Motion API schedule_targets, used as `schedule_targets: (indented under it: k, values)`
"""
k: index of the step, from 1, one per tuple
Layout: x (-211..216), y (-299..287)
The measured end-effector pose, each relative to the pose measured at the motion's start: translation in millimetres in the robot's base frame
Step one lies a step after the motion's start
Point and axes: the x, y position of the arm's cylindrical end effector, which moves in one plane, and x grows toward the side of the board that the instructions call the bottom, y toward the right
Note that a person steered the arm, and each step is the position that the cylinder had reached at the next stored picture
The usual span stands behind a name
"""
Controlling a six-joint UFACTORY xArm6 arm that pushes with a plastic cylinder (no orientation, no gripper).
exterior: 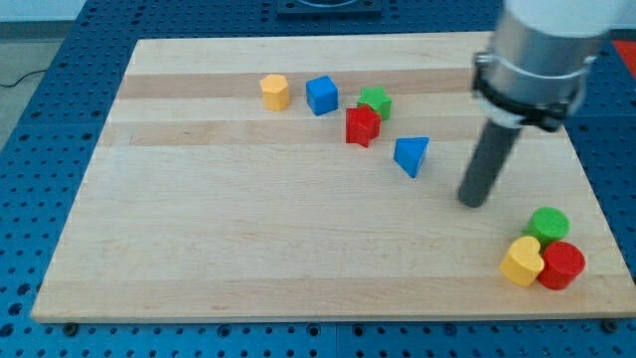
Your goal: Move the triangle towards the group of blocks
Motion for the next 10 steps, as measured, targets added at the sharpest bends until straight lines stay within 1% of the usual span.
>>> schedule_targets:
  k: [1, 2, 3, 4, 5, 6, 7, 8, 9, 10]
  values:
    - [0.4, -57.0]
    - [-6.0, -90.7]
    - [-45.6, -91.1]
    - [-66.3, -82.0]
    - [-74.0, -68.8]
    - [-66.4, -38.2]
    - [-53.9, -36.3]
    - [-50.8, -36.2]
    - [-79.4, -37.2]
    - [-88.0, -30.9]
